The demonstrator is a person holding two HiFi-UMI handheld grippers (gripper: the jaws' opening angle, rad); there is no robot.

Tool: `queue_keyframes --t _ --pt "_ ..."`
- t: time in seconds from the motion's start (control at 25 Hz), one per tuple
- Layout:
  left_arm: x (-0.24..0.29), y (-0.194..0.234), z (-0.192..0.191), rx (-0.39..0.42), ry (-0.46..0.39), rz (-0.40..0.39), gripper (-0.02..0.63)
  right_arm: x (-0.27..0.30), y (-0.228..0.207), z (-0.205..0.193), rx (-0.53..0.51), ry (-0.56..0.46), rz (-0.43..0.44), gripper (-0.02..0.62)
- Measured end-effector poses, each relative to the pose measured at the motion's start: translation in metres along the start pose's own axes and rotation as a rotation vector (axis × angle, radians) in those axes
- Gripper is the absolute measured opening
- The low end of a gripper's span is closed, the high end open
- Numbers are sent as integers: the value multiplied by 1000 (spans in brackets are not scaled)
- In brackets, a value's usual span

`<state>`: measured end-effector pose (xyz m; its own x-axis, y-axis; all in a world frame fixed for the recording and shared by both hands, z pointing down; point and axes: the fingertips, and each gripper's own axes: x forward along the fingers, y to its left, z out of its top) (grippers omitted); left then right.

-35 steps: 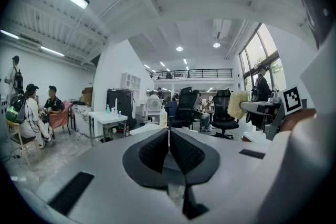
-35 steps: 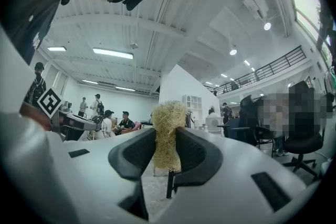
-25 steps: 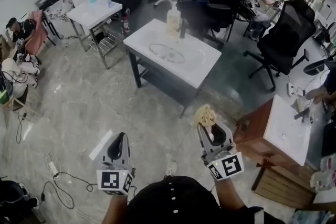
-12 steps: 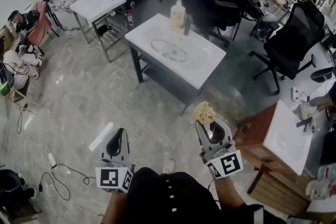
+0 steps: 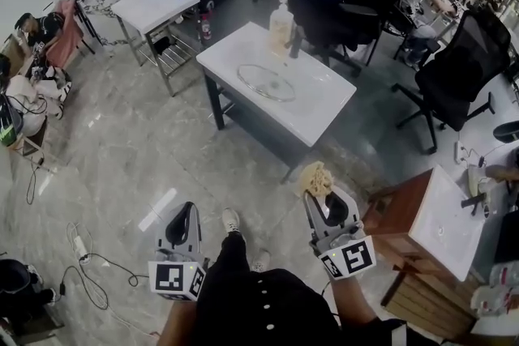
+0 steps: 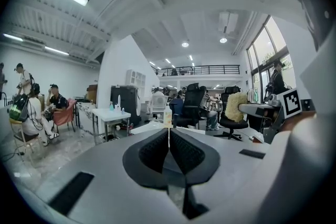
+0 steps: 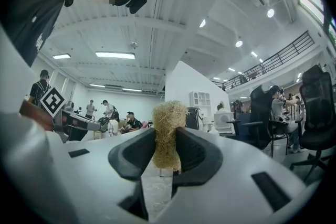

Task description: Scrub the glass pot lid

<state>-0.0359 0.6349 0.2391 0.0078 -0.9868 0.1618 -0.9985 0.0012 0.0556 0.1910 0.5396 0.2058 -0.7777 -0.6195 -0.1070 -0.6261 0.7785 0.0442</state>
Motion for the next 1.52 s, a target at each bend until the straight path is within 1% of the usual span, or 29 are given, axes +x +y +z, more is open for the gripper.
queue_keyframes --t 0.28,0.48,0.88,1.24,1.36,1.52 --pt "56 21 11 -5 -22 -29 29 45 -27 0 -16 -14 -23 132" --pt "102 38 28 -10 -44 -68 29 88 -43 2 -31 -19 -31 132" --pt "183 86 48 -18 -48 -104 29 169 -71 5 -50 -36 -53 132" --pt "229 127 63 -2 -56 -149 29 221 -80 1 -55 -49 -109 132" --pt "237 138 58 2 -45 -160 29 230 -77 -6 -48 -43 -123 132" --pt "249 145 48 -16 -20 -171 29 237 -80 -16 -37 -25 -140 132"
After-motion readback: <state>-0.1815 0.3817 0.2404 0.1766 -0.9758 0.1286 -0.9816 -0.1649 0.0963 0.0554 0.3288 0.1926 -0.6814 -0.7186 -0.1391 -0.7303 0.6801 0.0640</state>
